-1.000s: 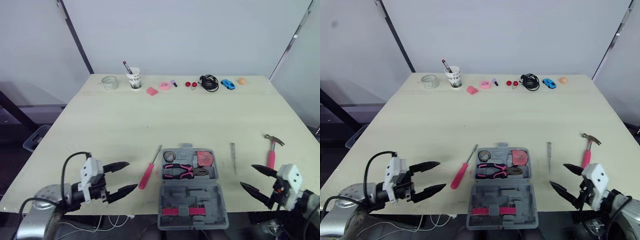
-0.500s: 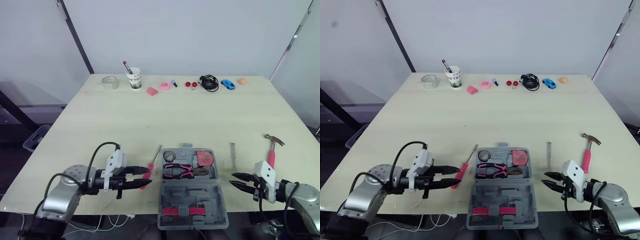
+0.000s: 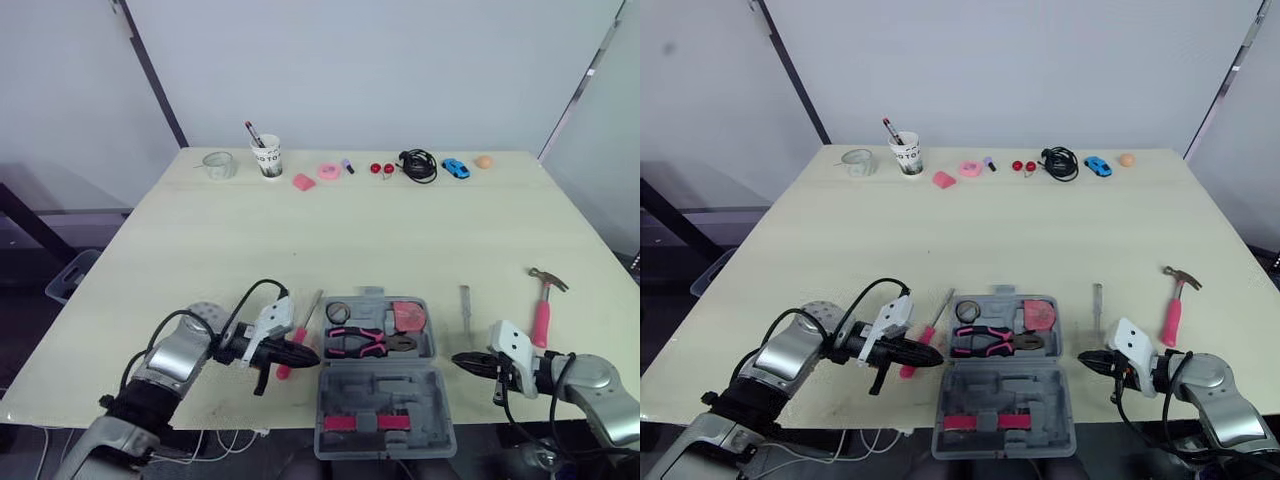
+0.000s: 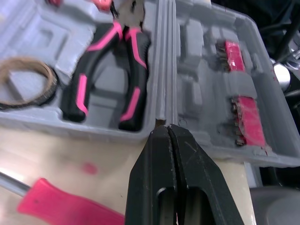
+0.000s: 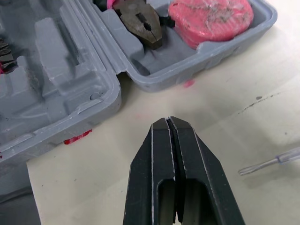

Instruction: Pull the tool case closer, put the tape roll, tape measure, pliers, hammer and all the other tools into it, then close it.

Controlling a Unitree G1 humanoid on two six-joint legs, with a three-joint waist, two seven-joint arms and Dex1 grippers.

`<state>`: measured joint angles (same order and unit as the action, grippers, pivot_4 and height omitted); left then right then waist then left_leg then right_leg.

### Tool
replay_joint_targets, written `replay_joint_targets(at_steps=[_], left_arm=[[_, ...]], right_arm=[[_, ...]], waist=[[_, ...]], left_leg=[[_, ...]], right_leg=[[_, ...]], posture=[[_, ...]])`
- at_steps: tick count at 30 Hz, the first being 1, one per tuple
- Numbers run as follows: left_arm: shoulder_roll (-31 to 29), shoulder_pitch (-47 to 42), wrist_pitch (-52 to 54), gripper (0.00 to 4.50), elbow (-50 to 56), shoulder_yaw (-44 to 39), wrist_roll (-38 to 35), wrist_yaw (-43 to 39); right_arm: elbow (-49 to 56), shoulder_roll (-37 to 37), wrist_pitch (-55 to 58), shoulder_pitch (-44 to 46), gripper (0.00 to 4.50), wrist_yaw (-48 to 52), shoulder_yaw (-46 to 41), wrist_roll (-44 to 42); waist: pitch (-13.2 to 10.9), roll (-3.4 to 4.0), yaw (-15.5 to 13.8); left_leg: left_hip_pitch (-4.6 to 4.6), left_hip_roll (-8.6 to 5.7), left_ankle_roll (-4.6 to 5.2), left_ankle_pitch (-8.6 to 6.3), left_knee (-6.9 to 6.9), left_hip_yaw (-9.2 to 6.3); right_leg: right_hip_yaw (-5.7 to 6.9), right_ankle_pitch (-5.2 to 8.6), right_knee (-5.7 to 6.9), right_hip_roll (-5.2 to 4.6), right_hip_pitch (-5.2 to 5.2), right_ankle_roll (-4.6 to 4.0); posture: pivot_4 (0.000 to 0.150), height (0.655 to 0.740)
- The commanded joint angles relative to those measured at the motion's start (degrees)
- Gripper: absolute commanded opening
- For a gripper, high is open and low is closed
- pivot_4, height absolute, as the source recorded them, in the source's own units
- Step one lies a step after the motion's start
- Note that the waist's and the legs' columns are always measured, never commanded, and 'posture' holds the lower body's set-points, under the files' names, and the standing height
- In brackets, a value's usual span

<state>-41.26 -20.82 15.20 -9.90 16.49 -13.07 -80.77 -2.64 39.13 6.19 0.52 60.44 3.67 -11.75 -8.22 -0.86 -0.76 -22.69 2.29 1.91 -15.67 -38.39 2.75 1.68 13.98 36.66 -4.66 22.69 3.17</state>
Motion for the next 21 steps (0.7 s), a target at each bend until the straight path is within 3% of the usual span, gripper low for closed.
replay_joint_targets(at_steps=[1, 21], left_arm=[[0.7, -2.8, 1.3, 0.06, -1.4, 1.4, 1.6, -0.8], [2.7, -4.1, 2.8, 0.06, -1.7, 3.9, 6.1, 0.4]], right_arm=[[1.6, 0.7, 0.2, 0.6, 0.0, 0.1, 0.0, 0.0], [4.6, -0.2, 4.0, 2.8, 0.0, -0.1, 3.2, 1.0]], waist=[[0.0, 0.0, -0.1], [0.0, -0.01, 0.0]], left_leg=[[0.0, 0.0, 0.0, 0.0, -0.02, -0.01], [-0.01, -0.02, 0.0, 0.0, -0.06, -0.03]], right_leg=[[0.0, 0.0, 0.01, 0.0, 0.0, 0.0], [-0.06, 0.0, 0.07, 0.02, 0.0, 0.01]], posture=[[0.15, 0.74], [0.15, 0.74]])
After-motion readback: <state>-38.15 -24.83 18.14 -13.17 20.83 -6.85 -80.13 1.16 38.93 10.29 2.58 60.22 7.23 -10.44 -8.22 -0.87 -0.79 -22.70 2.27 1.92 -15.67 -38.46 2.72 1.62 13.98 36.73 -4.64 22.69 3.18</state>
